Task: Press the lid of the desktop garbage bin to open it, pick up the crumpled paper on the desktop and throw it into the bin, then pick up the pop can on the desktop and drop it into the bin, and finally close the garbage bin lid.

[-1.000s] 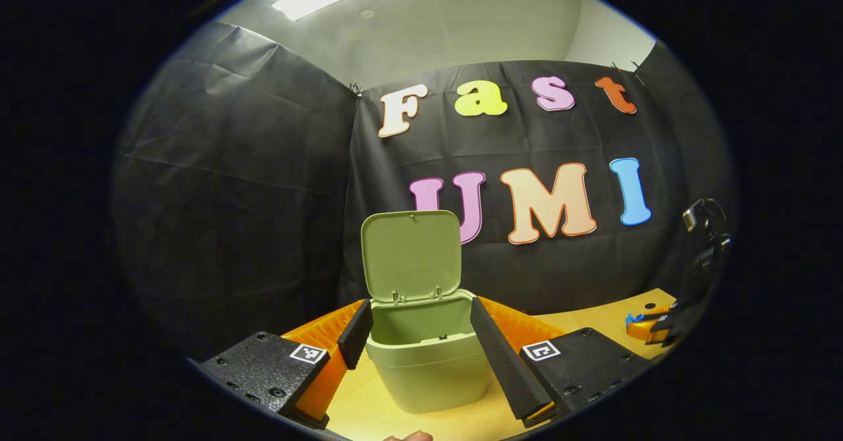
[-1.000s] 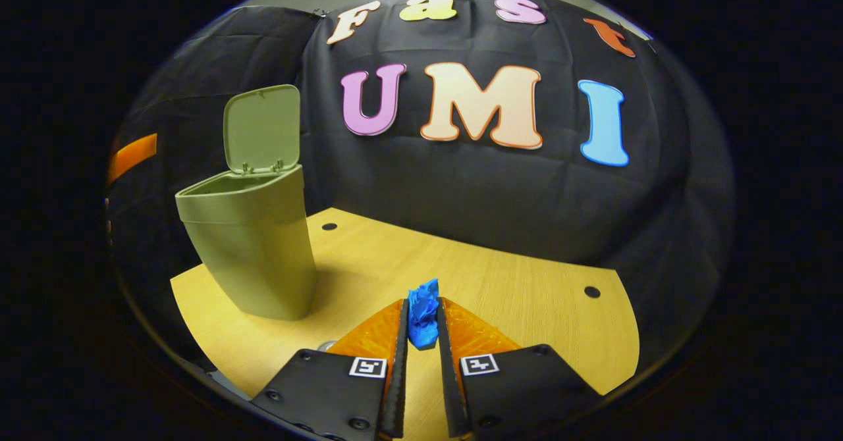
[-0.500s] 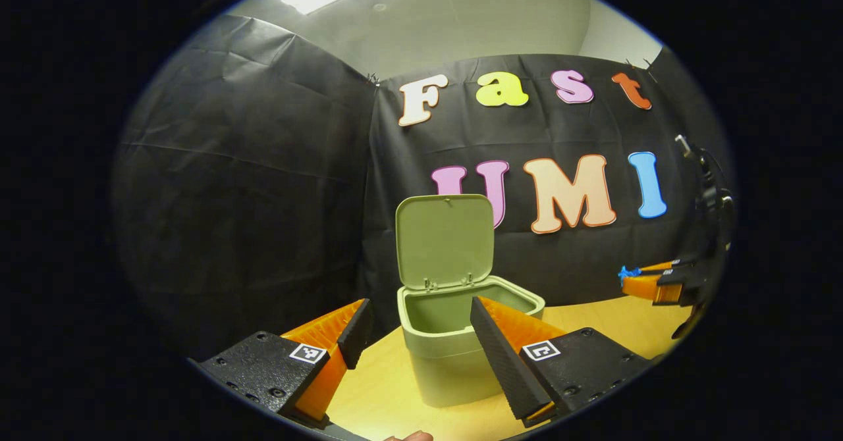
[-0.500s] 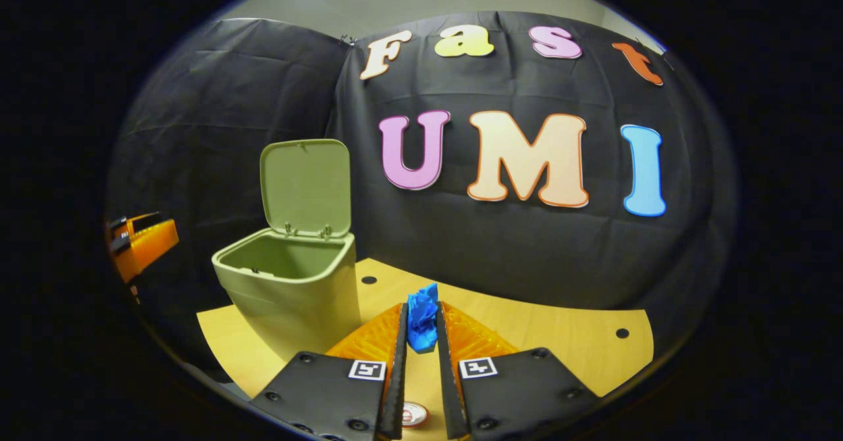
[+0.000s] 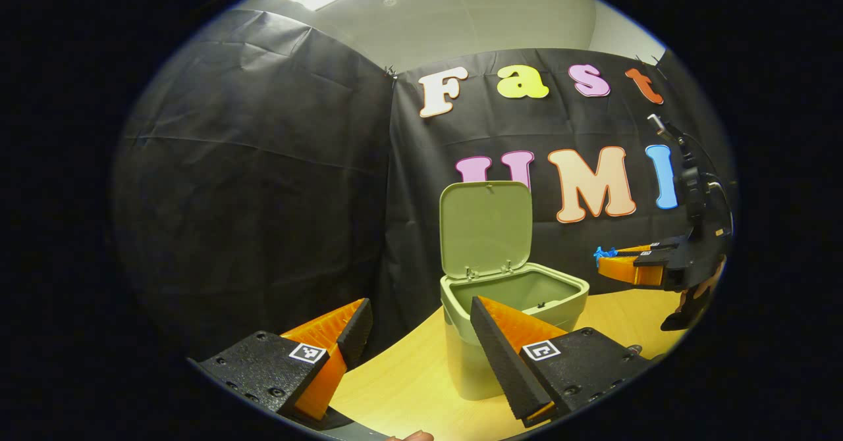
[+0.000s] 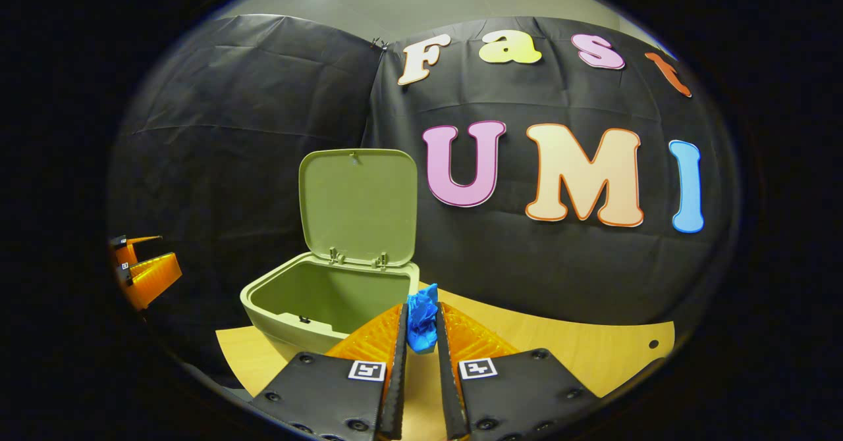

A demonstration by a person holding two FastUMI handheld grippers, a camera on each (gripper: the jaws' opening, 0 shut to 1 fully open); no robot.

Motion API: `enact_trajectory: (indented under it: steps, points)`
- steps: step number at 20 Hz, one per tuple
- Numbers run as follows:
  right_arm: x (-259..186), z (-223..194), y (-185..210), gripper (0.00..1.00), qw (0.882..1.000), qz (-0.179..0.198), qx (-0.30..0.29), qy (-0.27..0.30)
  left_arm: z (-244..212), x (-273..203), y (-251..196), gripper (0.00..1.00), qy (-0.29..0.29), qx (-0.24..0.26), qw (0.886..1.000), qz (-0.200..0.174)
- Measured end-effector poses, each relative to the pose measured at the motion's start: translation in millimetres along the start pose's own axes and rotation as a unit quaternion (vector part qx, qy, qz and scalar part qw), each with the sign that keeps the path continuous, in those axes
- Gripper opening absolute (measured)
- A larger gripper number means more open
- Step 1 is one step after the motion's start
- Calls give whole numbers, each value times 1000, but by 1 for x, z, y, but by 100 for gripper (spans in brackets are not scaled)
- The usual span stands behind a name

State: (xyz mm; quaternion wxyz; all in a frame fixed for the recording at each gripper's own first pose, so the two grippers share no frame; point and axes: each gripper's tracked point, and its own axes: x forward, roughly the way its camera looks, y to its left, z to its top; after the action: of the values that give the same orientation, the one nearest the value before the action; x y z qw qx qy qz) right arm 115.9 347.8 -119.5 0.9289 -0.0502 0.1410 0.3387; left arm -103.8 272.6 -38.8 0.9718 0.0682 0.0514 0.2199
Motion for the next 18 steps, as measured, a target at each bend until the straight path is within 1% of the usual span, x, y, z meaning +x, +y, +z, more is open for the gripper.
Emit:
enact_trajectory:
  steps: [3,4,7,8,9,10,11,12,13,14,15,17,18]
  points:
    - [15,2,22,26,1000,12,0,-2,-6,-1,19,92,5,-2,1000,14]
    - [20,2,28,26,1000,16,-1,0,-6,-2,22,95,6,-4,1000,17]
    - [32,-2,49,25,999,44,6,9,-11,-5,22,95,13,-7,1000,17]
    - [33,-6,56,43,998,54,11,18,-12,-5,18,95,14,-7,1000,13]
    - [31,-6,57,62,998,52,11,13,-10,-4,14,93,12,-7,1000,9]
    - [22,2,53,80,999,47,4,0,-9,-2,7,93,9,-6,1000,2]
    - [21,5,48,99,999,42,-4,-19,-7,-1,0,93,7,-5,1000,-5]
    - [13,11,40,96,999,35,-14,-36,-8,0,-8,93,7,-5,1000,-13]
    - [4,15,33,99,998,28,-24,-49,-9,1,-17,95,8,-6,1000,-21]
    - [-4,19,21,98,997,18,-34,-61,-8,2,-27,96,8,-6,1000,-26]
    - [-14,21,9,98,997,7,-39,-70,-5,4,-37,93,3,-8,999,-34]
    - [-34,24,-15,100,996,-12,-36,-84,-2,3,-64,92,-1,-12,998,-57]
    - [-43,24,-30,98,996,-25,-34,-85,0,3,-77,96,-3,-12,998,-69]
